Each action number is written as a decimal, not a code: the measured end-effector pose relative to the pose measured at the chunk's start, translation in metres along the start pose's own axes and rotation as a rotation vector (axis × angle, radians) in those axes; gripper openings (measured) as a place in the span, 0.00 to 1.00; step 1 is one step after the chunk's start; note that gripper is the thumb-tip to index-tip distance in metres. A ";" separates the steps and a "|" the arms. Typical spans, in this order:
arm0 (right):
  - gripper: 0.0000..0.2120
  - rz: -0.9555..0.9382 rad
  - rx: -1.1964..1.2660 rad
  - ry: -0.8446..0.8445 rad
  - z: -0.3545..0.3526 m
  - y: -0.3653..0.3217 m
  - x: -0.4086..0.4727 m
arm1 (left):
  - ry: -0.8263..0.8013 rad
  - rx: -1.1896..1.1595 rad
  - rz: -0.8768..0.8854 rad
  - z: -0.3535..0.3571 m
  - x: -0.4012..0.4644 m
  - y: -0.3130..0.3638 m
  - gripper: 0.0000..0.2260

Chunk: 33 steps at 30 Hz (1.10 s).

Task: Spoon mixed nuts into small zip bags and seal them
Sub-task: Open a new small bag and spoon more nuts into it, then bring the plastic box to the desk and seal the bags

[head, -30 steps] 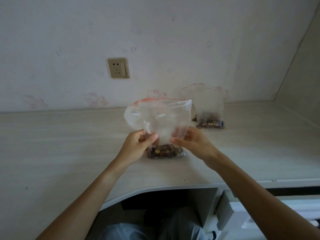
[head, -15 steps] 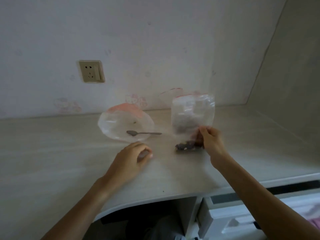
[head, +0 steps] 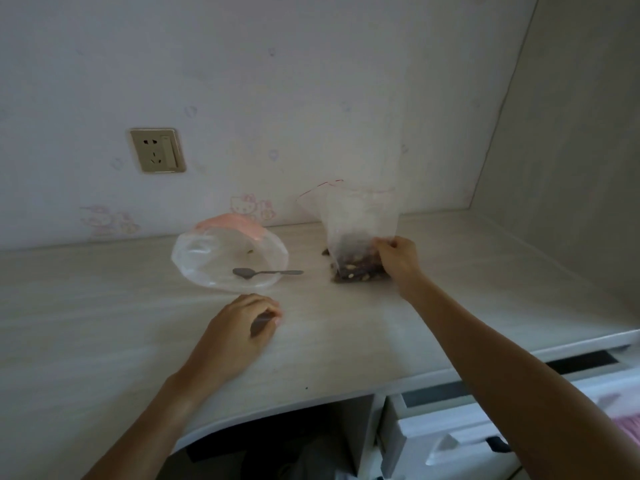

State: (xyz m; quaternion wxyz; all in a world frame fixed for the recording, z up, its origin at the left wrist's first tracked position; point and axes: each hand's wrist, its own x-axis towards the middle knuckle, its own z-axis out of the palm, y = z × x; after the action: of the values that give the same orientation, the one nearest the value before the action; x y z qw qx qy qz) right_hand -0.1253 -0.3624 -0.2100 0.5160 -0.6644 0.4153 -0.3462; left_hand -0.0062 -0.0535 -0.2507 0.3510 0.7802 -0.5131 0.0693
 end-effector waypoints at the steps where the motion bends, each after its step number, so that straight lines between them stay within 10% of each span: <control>1: 0.12 -0.006 -0.038 -0.001 -0.006 0.000 -0.003 | -0.007 -0.001 -0.001 0.000 -0.001 0.000 0.04; 10: 0.14 -0.124 -0.068 0.019 -0.060 0.004 -0.064 | 0.057 -0.182 -0.185 -0.026 -0.033 0.030 0.07; 21: 0.10 -0.458 0.004 -0.656 -0.075 0.016 -0.219 | -0.006 -0.351 -0.258 -0.054 -0.150 0.094 0.10; 33: 0.09 -0.075 -0.269 -1.052 -0.052 -0.012 -0.262 | -0.016 -0.371 -0.890 -0.107 -0.221 0.113 0.10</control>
State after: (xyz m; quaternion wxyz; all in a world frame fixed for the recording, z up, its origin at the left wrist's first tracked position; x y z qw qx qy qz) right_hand -0.2786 -0.1431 -0.1949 0.5519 -0.8225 0.1178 0.0709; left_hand -0.1778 0.1530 -0.2204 0.4760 0.8486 -0.1358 -0.1865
